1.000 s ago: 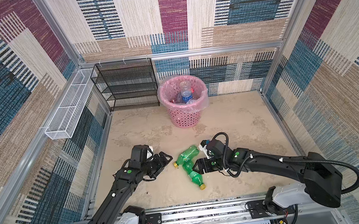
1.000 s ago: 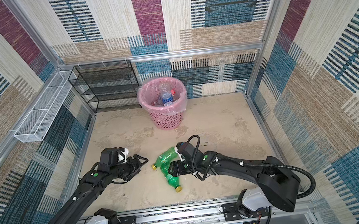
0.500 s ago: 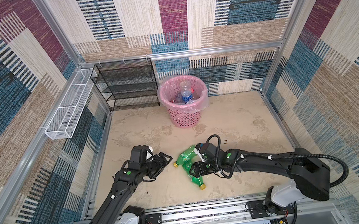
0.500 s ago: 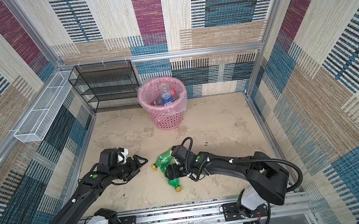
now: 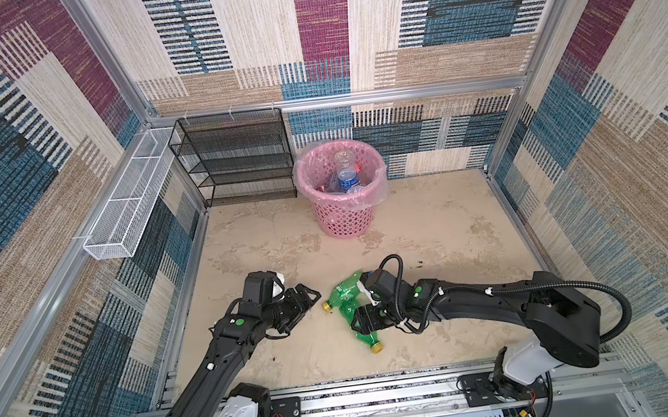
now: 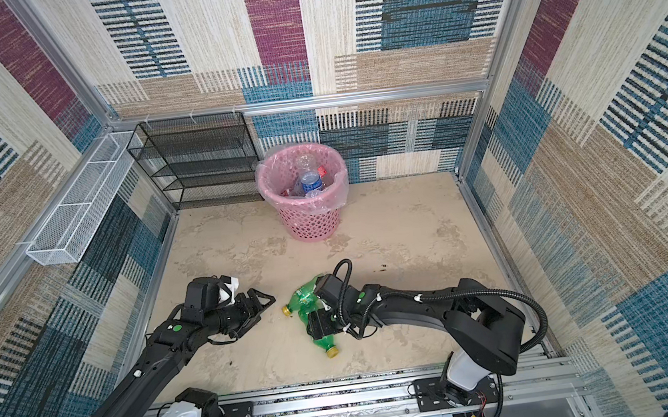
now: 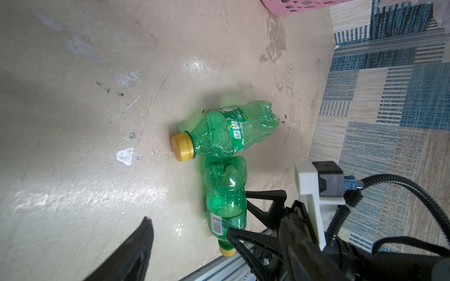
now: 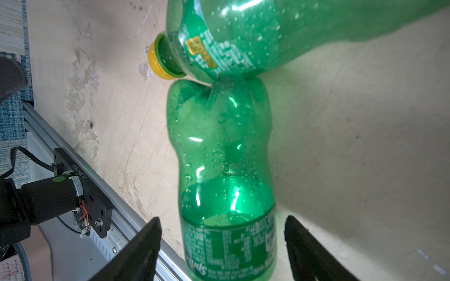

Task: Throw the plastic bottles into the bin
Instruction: 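Close the right gripper on the nearer green soda bottle and lift it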

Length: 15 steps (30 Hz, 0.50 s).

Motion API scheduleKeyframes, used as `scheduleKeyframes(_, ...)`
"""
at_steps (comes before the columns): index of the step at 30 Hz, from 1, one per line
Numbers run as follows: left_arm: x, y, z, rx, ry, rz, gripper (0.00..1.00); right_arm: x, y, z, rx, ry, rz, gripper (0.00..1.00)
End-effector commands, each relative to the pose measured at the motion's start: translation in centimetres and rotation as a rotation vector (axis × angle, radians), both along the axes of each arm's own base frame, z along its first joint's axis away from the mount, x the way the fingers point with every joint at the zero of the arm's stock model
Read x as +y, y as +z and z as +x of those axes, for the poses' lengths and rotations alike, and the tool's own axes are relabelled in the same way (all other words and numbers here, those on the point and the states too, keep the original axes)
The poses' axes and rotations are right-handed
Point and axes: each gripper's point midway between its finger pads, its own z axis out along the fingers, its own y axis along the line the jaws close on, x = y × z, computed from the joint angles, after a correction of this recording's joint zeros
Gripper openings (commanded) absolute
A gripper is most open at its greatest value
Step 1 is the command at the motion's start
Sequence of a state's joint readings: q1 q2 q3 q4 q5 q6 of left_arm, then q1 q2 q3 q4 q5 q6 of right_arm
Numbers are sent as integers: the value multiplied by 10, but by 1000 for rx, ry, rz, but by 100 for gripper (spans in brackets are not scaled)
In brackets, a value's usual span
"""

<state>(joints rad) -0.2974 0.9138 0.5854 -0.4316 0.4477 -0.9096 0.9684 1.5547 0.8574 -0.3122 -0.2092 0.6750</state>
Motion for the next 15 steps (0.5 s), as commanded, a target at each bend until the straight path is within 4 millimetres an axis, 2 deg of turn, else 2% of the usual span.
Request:
scheduleKeyframes(1,0,-2,-1,0,-1,1,82,5,1,2,-16,11,6,80)
scheduleKeyframes(15,0,-3,0,0,0,0,82,4,-7,-1,-3,20,-10,75)
